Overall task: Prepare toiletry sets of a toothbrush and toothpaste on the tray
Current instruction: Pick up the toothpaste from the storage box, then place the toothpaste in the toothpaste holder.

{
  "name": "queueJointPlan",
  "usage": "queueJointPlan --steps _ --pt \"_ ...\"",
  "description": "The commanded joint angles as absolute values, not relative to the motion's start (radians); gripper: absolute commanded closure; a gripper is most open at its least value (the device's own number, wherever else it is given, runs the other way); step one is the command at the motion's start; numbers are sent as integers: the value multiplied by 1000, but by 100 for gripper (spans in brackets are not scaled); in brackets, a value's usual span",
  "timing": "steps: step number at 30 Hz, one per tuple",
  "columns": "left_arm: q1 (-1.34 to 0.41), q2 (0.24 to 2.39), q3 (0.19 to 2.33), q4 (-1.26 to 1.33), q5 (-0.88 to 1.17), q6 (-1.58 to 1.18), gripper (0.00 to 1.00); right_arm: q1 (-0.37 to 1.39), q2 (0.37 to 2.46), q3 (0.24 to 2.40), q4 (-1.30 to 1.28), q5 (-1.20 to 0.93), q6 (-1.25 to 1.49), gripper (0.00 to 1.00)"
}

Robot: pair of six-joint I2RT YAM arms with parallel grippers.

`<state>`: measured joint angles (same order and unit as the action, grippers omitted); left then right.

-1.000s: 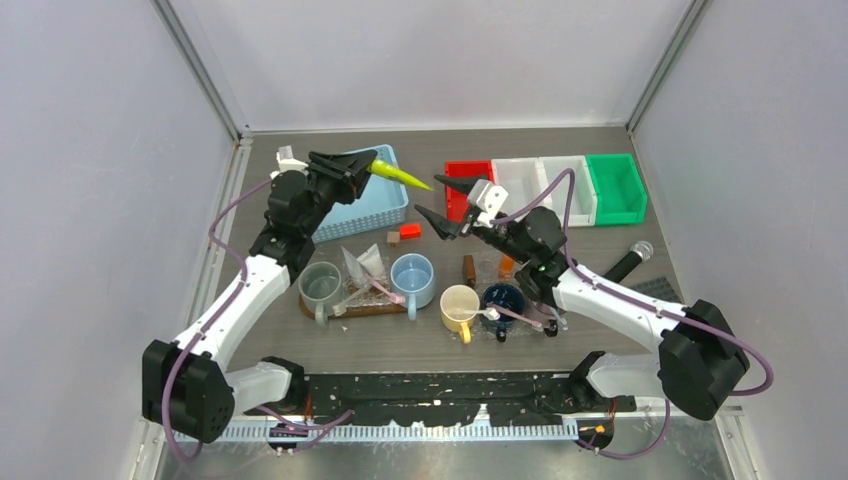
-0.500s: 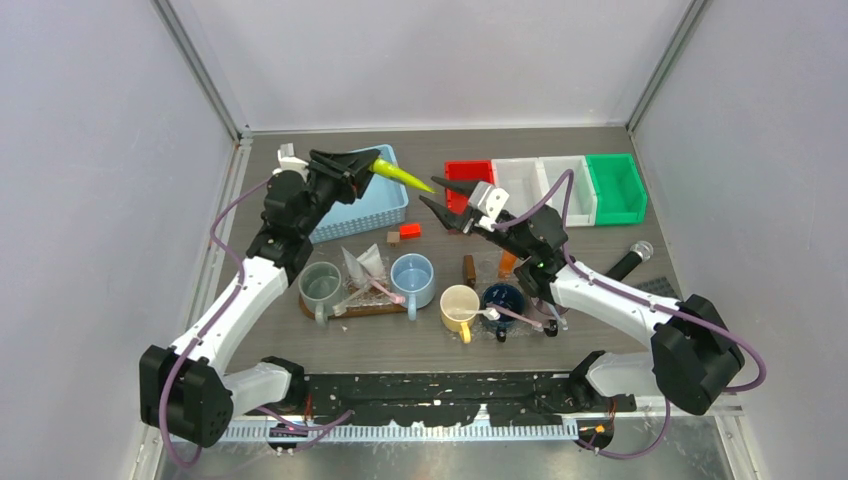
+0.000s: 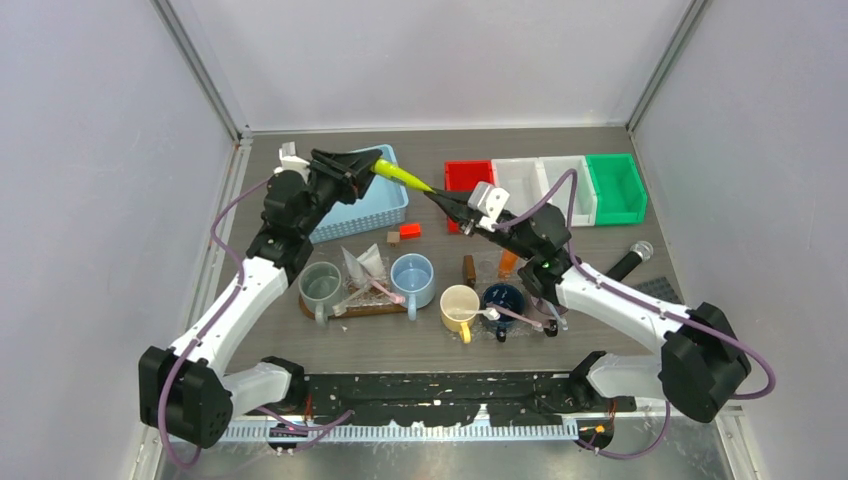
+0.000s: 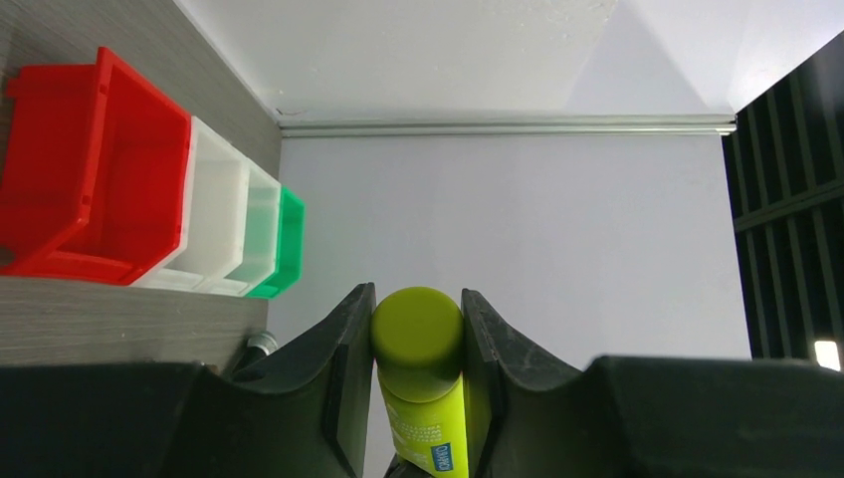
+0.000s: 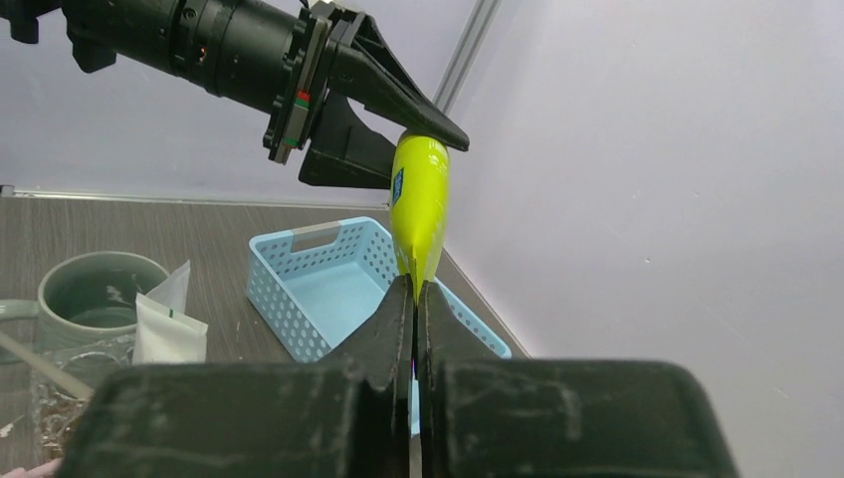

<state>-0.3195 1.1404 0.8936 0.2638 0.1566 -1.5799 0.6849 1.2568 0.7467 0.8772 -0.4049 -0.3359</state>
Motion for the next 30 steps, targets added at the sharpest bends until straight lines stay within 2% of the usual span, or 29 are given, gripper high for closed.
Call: queueJointPlan --steps 1,9,17,24,30 --pt "-313 1085 925 273 119 -1498 73 684 1150 839 664 -369 -312 100" --pt "-313 1027 962 117 8 -1259 42 684 1039 1003 205 -193 -223 100" --pt "-313 964 1052 -66 -112 -912 21 684 1028 1246 -357 -108 -159 100" --pt "-313 897 1112 -210 -254 -598 6 684 1129 1515 -823 -9 -10 100" --pt "-313 847 1107 -245 -330 -334 1 684 1242 1640 -1071 84 76 100"
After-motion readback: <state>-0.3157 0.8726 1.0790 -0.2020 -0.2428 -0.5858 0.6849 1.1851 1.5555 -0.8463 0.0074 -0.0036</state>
